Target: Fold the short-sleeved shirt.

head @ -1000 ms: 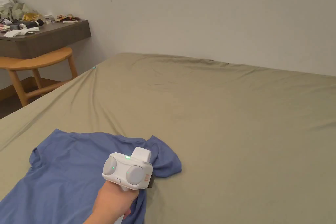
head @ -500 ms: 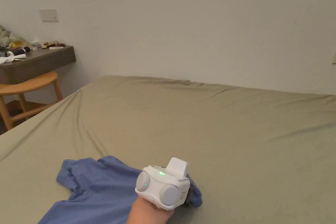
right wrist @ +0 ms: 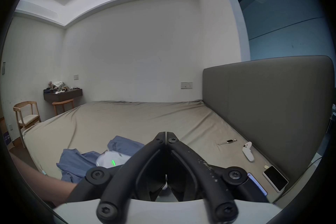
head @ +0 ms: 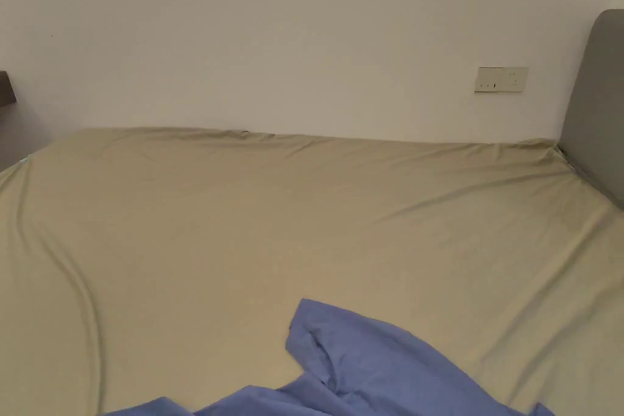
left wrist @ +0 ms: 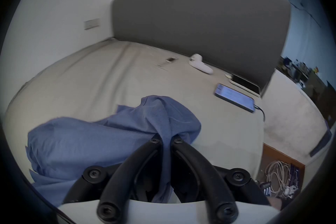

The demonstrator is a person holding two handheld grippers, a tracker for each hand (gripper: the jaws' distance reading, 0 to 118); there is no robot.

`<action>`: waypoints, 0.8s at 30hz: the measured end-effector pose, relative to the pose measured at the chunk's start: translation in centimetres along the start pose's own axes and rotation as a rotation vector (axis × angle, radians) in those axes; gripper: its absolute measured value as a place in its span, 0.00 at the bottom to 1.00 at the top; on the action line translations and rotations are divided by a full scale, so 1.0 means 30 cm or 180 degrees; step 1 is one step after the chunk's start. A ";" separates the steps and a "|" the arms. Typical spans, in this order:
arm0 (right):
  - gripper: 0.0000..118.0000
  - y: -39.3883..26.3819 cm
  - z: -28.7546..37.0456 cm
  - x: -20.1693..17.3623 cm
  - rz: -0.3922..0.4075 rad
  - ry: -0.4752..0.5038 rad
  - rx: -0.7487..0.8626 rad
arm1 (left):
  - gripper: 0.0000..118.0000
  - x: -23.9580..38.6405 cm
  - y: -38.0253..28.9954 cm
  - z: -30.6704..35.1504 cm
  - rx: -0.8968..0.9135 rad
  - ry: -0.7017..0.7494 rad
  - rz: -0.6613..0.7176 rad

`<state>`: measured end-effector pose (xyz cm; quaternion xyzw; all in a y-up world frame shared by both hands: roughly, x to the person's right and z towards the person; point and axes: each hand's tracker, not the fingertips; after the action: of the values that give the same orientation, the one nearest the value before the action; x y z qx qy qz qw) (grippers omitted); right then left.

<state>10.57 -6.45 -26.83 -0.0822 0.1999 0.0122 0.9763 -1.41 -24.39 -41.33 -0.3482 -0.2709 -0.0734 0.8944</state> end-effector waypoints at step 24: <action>0.07 0.097 0.207 -0.117 -0.0018 0.0130 0.0426 | 0.00 -0.267 -0.436 1.754 0.2148 0.3144 0.0622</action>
<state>9.58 -2.52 -20.27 -0.0176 0.2199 -0.0057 0.9754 -35.17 0.24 -5.85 0.0067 0.2012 -0.0538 0.9780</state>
